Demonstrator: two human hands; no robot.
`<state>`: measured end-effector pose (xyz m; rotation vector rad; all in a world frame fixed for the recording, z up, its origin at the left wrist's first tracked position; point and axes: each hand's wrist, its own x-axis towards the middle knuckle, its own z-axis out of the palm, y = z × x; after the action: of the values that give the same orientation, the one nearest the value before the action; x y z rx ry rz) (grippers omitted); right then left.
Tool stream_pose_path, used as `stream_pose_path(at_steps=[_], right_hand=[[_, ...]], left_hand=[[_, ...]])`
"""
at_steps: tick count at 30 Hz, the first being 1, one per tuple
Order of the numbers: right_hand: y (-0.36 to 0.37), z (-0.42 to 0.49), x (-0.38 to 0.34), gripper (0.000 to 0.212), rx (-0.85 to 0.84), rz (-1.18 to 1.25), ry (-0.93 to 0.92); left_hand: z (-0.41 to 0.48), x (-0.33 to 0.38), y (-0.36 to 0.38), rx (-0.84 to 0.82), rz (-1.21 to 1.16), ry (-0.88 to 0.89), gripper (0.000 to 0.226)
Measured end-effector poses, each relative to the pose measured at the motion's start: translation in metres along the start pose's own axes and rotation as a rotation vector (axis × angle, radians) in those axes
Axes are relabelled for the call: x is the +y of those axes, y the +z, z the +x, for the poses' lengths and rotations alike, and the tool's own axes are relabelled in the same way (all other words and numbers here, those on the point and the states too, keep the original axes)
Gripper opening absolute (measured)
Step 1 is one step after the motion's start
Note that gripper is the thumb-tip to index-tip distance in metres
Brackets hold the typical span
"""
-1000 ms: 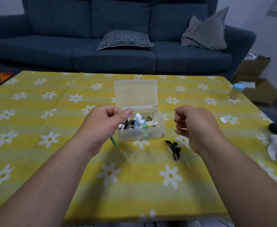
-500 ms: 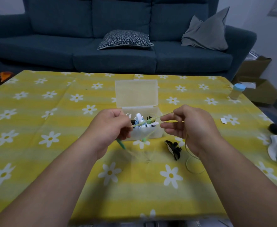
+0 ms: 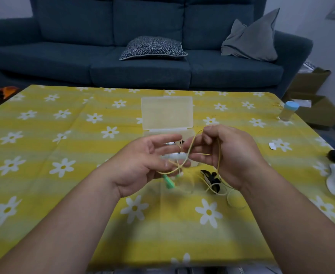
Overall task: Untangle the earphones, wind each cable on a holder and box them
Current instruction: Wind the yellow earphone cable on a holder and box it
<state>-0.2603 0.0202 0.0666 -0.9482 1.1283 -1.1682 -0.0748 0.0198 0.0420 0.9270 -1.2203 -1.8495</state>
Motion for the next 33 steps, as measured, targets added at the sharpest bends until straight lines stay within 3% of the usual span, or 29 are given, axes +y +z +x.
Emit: stream_pose_path(at_steps=[6,11,13,16,20,23,25,26,28,29,31,33], right_hand=[[-0.009,0.007,0.001,0.03,0.123,0.042,0.025],[-0.015,0.01,0.003,0.031,0.355,-0.033,0.036],[-0.019,0.011,0.002,0.029,0.434,-0.029,0.006],[-0.025,0.012,-0.002,0.026,0.507,0.066,-0.059],[-0.031,0.012,-0.008,0.025,0.57,0.17,-0.159],[-0.031,0.011,-0.011,0.024,0.507,0.207,-0.196],[-0.028,0.009,-0.012,0.027,0.436,0.196,-0.205],[-0.026,0.008,-0.013,0.028,0.399,0.188,-0.209],[-0.022,0.006,-0.013,0.028,0.346,0.174,-0.217],[-0.02,0.006,-0.012,0.028,0.332,0.169,-0.219],[-0.019,0.006,-0.012,0.028,0.311,0.18,-0.222],[-0.019,0.007,-0.012,0.028,0.288,0.218,-0.225]], left_hand=[[0.005,0.007,-0.007,0.277,-0.374,0.166,0.044],[0.006,0.011,-0.016,0.428,-0.631,0.187,0.01],[0.008,0.009,-0.023,0.519,-0.637,0.156,0.017],[0.01,0.004,-0.031,0.705,-0.441,0.09,0.028],[0.012,-0.008,-0.046,0.916,0.393,-0.046,0.024],[0.005,-0.012,-0.054,0.748,1.065,-0.253,0.013],[0.003,-0.017,-0.053,0.667,1.416,-0.405,0.026],[0.004,-0.018,-0.051,0.679,1.494,-0.398,0.034],[0.005,-0.016,-0.04,0.728,1.459,-0.194,0.044],[0.006,-0.015,-0.033,0.667,1.355,-0.044,0.048],[0.005,-0.01,-0.014,0.305,0.969,0.153,0.058],[0.0,-0.011,0.007,-0.091,0.735,0.102,0.069]])
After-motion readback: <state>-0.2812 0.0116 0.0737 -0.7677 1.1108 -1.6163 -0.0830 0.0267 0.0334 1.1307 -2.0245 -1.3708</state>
